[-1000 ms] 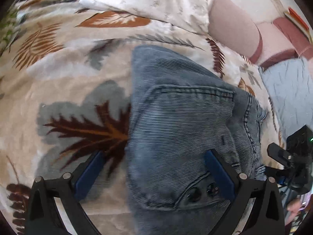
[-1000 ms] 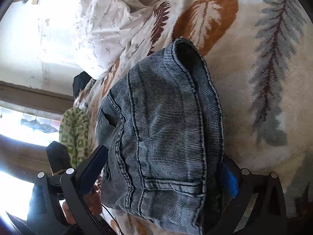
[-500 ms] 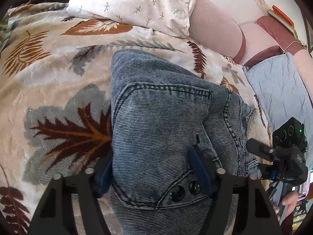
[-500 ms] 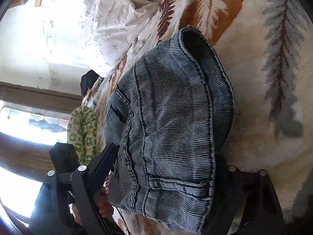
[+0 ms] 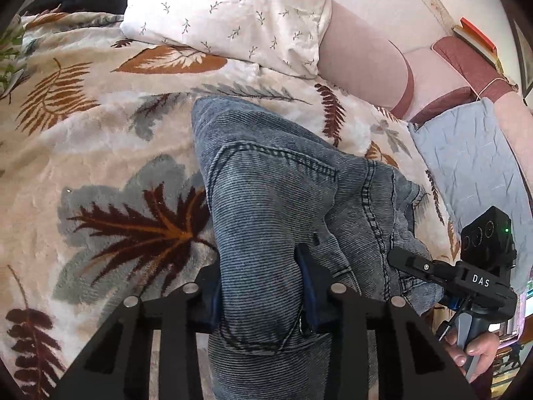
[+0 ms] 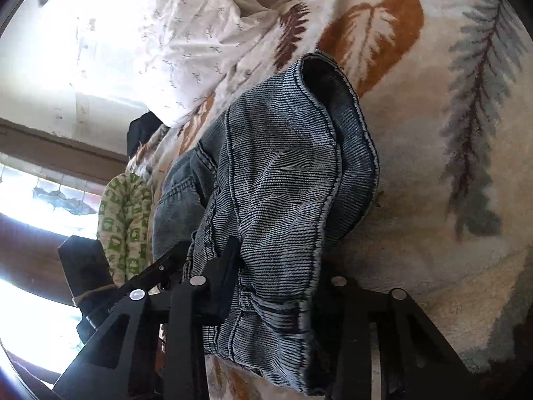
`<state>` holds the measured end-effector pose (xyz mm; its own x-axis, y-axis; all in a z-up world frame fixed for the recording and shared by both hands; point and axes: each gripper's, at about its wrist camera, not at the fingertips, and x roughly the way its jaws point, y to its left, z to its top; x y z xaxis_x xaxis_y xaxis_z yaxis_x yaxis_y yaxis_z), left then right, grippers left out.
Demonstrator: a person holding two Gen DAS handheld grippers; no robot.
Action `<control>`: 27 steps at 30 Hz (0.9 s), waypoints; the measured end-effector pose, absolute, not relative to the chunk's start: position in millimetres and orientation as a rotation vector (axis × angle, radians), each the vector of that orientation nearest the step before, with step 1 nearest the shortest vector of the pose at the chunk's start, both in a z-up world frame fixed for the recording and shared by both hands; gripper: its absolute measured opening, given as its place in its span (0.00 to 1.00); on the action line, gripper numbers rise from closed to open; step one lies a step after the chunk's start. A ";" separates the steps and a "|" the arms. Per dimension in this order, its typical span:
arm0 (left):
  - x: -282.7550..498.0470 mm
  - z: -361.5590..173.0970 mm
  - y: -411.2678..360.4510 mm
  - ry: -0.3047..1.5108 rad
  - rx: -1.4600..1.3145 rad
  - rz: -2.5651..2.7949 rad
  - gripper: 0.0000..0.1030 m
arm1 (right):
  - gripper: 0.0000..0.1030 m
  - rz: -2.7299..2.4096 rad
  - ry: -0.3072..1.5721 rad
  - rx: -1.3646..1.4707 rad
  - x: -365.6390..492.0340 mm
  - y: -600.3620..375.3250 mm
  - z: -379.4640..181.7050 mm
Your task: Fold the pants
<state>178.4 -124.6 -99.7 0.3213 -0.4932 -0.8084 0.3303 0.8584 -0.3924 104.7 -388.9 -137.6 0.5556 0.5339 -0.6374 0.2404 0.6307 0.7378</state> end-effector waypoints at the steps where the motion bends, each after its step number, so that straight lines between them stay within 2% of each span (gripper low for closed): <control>1: 177.6 -97.7 -123.5 1.117 -0.168 -0.544 0.37 | 0.30 0.209 0.995 0.905 104.6 -388.5 -136.5; 10: 171.4 -72.0 -94.0 1.068 -0.208 -0.505 0.35 | 0.24 0.299 0.959 0.868 105.5 -369.0 -119.5; 21: 155.8 -30.4 -45.8 0.956 -0.209 -0.435 0.35 | 0.24 0.414 0.894 0.798 112.0 -320.3 -85.0; 27: 155.2 -27.0 -28.3 0.933 -0.189 -0.390 0.35 | 0.24 0.436 0.865 0.730 117.9 -291.4 -76.5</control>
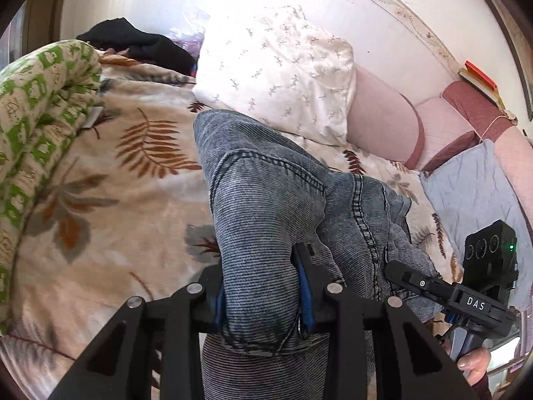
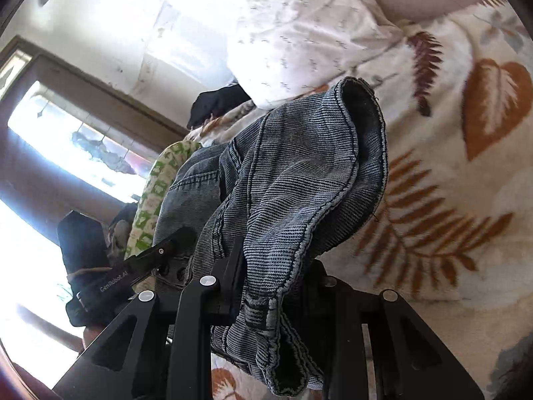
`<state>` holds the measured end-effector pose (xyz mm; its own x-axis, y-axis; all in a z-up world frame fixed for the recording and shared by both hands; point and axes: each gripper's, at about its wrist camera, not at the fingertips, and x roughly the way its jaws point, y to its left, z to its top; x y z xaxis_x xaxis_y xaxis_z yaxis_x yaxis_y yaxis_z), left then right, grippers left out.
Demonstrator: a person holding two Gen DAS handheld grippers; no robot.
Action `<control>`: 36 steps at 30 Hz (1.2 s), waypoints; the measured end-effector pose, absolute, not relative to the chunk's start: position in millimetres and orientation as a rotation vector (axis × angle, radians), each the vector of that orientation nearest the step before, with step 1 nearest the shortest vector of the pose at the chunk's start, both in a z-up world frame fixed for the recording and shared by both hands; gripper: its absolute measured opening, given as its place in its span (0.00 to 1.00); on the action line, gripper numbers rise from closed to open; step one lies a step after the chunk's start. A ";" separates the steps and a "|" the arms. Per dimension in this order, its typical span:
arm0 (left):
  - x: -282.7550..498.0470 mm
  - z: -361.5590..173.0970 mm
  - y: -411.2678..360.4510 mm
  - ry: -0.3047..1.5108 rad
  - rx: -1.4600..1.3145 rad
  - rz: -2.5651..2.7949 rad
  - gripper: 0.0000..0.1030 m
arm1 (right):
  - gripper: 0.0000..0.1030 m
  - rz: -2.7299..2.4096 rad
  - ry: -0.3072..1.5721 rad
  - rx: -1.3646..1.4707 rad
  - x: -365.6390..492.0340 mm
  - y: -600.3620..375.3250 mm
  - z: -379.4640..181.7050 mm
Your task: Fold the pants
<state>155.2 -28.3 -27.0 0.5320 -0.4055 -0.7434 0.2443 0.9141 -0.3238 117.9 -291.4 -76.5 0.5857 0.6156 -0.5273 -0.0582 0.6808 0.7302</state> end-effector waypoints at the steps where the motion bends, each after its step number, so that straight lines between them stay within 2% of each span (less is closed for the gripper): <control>1: 156.7 -28.4 -28.1 0.935 -0.183 -0.384 0.35 | 0.24 0.432 0.866 0.723 120.2 -288.3 -77.9; 17: 183.7 -83.0 -59.7 0.958 0.013 -0.287 0.37 | 0.24 0.284 0.949 0.641 147.7 -280.0 -123.5; 22: 183.3 -90.7 -63.5 0.934 0.103 -0.237 0.51 | 0.38 0.255 0.975 0.628 146.9 -280.5 -129.1; 28: 173.1 -79.9 -69.4 0.890 0.189 -0.196 0.54 | 0.55 0.191 0.976 0.499 143.3 -272.8 -119.9; 29: 170.0 -75.4 -69.4 0.871 0.203 -0.186 0.54 | 0.55 0.183 0.968 0.466 141.4 -270.4 -116.0; 31: 159.9 -62.0 -68.6 0.812 0.241 -0.158 0.63 | 0.60 0.162 0.949 0.402 135.5 -266.4 -106.8; 34: 143.3 -38.7 -65.8 0.729 0.266 -0.147 0.75 | 0.60 0.140 0.905 0.336 121.6 -264.5 -89.8; 36: 131.0 -22.8 -64.0 0.682 0.280 -0.139 0.77 | 0.62 0.112 0.861 0.294 107.0 -265.8 -76.9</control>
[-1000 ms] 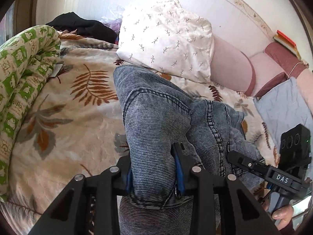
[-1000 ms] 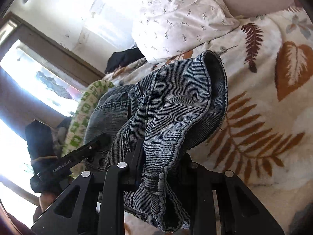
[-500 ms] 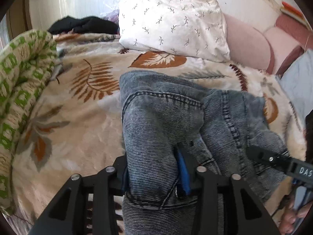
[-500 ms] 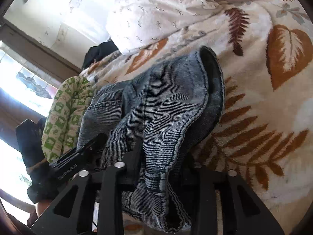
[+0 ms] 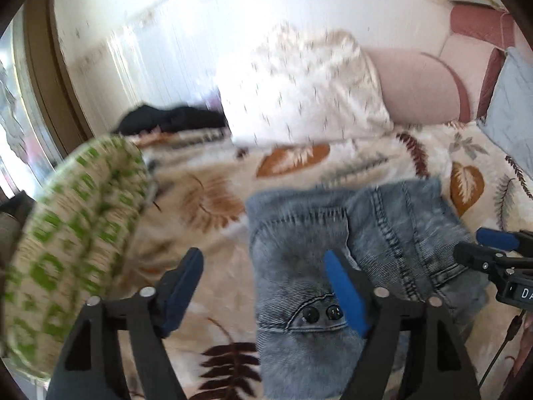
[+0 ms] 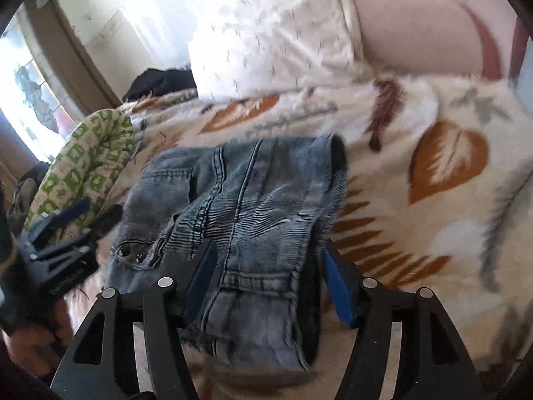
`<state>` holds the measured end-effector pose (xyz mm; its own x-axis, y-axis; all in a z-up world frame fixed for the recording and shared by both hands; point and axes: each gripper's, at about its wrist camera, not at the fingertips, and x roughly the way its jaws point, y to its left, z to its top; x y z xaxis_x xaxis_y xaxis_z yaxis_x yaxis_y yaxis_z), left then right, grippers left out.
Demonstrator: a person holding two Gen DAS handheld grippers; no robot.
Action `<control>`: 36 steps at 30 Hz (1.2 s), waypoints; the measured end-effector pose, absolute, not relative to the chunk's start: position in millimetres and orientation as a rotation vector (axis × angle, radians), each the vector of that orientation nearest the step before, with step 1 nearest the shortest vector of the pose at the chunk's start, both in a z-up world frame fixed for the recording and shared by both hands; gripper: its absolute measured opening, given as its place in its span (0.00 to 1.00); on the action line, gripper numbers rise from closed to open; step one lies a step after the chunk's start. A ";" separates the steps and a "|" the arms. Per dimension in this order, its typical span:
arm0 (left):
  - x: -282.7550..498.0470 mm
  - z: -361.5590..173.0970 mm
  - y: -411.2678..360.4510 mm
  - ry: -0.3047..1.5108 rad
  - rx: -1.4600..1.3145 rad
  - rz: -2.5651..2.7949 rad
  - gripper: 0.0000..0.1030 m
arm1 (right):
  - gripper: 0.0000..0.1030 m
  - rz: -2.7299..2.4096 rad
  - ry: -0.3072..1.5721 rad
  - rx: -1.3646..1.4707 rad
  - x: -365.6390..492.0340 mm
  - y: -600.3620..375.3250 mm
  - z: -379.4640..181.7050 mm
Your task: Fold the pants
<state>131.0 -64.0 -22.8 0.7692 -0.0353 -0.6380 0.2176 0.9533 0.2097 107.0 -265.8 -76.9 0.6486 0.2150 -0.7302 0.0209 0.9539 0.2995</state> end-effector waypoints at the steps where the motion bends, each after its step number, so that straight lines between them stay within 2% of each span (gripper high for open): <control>1: 124.5 -15.5 -62.6 0.660 0.285 -0.138 0.80 | 0.62 0.091 0.836 0.269 99.6 -266.0 -71.4; 3: 110.6 -1.9 -59.6 0.627 0.298 -0.126 0.87 | 0.64 0.059 0.770 0.216 82.3 -264.8 -57.1; 8: 78.1 23.5 -50.2 0.556 0.305 -0.102 0.96 | 0.68 0.049 0.628 0.134 37.7 -250.5 -22.2; 10: 64.5 31.3 -44.8 0.537 0.305 -0.089 0.99 | 0.75 0.033 0.589 0.142 19.3 -242.9 -13.7; 13: 45.1 42.3 -38.4 0.506 0.311 -0.077 1.00 | 0.81 0.017 0.527 0.138 -10.7 -229.5 -0.2; 24: -2.4 66.2 1.2 0.515 0.231 0.001 1.00 | 0.83 -0.020 0.444 0.055 -69.9 -179.4 41.9; 36: -22.5 75.9 34.1 0.520 0.159 0.044 1.00 | 0.83 -0.008 0.378 0.029 -89.0 -143.7 72.0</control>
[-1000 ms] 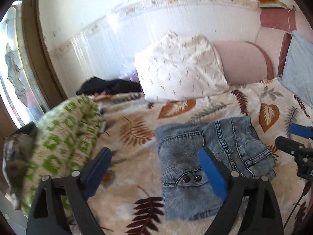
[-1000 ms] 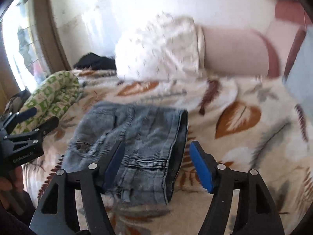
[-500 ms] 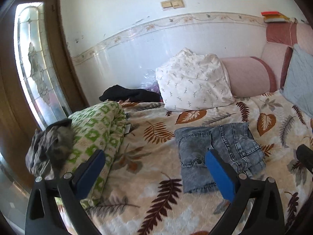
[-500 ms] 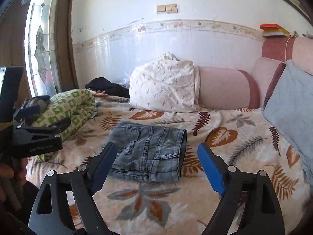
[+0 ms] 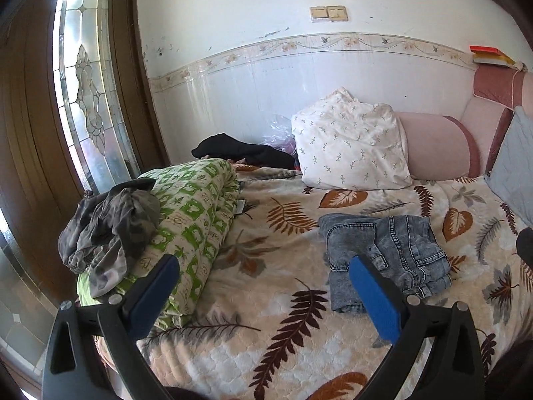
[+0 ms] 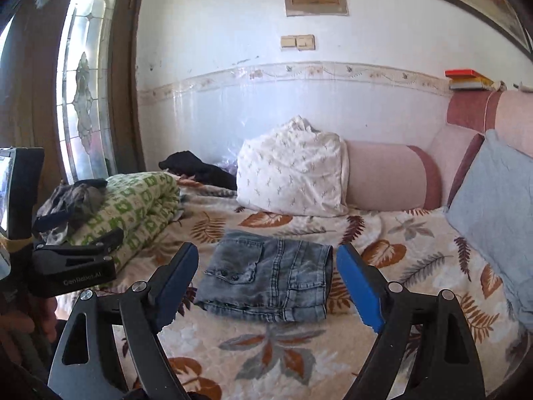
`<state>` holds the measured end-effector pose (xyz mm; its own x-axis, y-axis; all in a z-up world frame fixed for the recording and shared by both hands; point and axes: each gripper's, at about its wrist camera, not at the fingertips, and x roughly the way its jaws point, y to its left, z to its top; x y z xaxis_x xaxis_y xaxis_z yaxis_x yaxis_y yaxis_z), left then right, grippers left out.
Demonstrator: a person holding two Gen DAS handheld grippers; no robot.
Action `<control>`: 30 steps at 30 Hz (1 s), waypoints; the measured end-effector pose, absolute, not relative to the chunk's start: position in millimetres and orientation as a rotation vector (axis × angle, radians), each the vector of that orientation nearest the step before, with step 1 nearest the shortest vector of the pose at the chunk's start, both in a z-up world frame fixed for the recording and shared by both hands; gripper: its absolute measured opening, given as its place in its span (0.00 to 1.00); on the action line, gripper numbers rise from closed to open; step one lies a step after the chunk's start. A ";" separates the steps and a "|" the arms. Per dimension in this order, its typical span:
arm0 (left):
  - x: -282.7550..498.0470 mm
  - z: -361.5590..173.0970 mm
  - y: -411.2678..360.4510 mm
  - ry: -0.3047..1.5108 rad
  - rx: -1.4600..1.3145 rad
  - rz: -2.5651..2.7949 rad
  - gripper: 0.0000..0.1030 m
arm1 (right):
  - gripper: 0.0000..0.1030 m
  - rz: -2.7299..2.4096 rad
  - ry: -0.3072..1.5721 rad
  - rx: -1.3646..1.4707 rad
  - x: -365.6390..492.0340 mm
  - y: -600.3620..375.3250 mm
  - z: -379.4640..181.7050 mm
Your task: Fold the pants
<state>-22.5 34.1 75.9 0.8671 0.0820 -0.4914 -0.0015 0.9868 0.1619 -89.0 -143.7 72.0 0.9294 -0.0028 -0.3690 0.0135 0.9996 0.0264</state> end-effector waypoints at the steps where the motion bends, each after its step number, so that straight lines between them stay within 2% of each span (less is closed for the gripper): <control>1: -22.6 76.4 35.7 0.525 0.154 0.049 1.00 | 0.83 -0.004 0.377 0.026 -88.8 -141.7 73.0; 16: -20.6 82.6 40.3 0.526 0.128 0.041 1.00 | 0.83 0.001 0.356 0.005 -89.4 -127.1 75.0; 30: -8.8 64.8 34.1 0.579 0.096 -0.038 1.00 | 0.83 0.003 0.431 0.006 -74.2 -129.8 52.0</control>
<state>-8.8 34.1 64.8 0.8363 -0.0090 -0.5481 0.0631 0.9948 0.0799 -74.2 -129.8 52.0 0.9087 0.0044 -0.4174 -0.0020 1.0000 0.0061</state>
